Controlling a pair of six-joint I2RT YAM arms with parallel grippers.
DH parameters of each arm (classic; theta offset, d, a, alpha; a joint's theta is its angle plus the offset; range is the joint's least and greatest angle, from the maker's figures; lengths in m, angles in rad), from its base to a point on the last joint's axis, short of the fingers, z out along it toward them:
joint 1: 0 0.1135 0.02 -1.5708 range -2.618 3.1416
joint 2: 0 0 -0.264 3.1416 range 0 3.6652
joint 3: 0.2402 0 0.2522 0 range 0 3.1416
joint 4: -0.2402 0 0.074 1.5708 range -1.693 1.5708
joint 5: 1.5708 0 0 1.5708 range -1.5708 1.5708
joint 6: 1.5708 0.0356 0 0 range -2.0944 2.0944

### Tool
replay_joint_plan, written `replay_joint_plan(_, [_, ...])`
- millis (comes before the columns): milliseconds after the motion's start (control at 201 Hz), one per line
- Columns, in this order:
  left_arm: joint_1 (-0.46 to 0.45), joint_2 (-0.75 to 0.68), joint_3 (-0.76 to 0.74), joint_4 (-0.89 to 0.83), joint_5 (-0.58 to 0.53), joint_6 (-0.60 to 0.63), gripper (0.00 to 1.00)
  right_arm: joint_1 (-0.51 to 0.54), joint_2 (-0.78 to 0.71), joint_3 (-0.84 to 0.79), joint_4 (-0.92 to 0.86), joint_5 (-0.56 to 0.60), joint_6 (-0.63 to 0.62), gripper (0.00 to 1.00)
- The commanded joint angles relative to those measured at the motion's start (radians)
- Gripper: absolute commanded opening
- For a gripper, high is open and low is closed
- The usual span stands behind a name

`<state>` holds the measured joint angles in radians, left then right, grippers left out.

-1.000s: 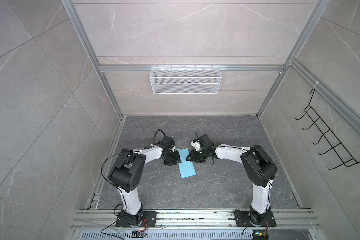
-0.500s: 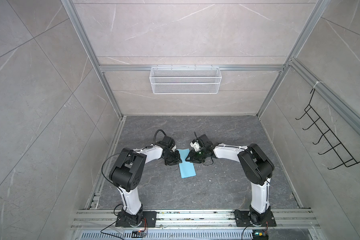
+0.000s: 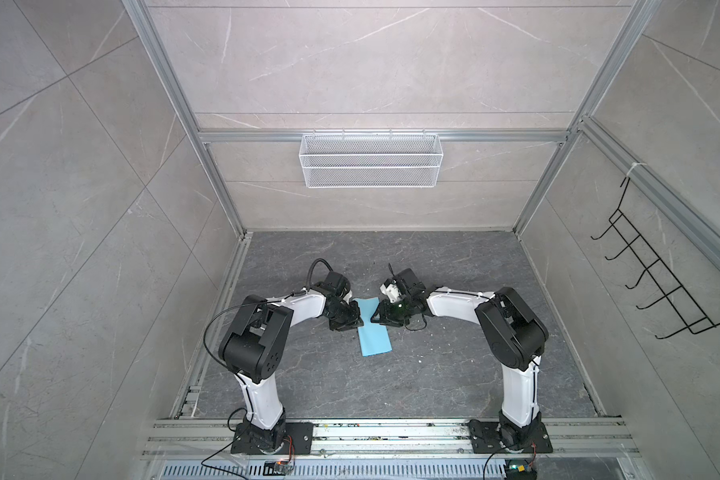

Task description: Fold a paper plane with a square sheet of paper (pick it up from the middle)

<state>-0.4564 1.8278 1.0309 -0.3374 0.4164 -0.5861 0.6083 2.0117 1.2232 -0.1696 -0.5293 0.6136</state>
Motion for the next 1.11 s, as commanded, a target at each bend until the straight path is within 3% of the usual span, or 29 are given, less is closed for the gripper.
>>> replay_joint_plan(0, [-0.011, 0.067, -0.028, -0.120, -0.078, 0.037, 0.25, 0.009, -0.023, 0.000, -0.016, -0.010, 0.003, 0.42])
replay_joint_plan(269, [-0.011, 0.071, -0.030, -0.121, -0.075, 0.061, 0.25, 0.008, -0.078, -0.011, 0.040, -0.034, 0.019, 0.42])
replay_joint_plan(632, [-0.010, 0.071, -0.032, -0.121, -0.072, 0.082, 0.23, -0.022, -0.153, -0.080, 0.071, 0.099, 0.059, 0.41])
replay_joint_plan(1100, [-0.011, 0.081, -0.035, -0.117, -0.087, 0.048, 0.26, -0.018, -0.110, -0.064, 0.063, 0.050, 0.046, 0.41])
